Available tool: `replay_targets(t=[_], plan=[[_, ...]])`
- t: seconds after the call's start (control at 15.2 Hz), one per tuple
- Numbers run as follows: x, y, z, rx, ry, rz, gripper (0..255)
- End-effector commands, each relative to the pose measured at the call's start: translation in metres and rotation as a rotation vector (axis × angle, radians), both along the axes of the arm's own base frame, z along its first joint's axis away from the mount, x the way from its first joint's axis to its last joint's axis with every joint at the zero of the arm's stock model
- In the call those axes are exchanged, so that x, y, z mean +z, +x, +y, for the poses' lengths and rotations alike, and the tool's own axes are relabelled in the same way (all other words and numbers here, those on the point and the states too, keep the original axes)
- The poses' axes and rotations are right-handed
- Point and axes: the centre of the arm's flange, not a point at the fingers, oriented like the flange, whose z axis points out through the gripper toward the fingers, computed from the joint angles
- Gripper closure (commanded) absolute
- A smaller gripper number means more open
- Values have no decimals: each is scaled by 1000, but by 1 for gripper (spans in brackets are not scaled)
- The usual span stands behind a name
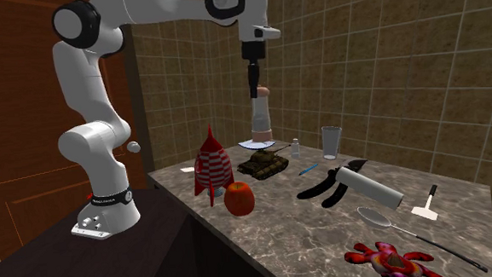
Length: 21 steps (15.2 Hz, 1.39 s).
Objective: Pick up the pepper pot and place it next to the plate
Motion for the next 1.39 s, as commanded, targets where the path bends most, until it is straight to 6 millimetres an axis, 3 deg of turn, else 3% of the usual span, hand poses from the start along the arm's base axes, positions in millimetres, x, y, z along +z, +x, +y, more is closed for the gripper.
replay_targets(t=[0.0, 0.2, 1.32], plan=[[11, -1, 0, 0, 0, 0, 255], [25, -1, 0, 0, 0, 0, 255], [-38, -51, 210, 0, 0, 0, 255]])
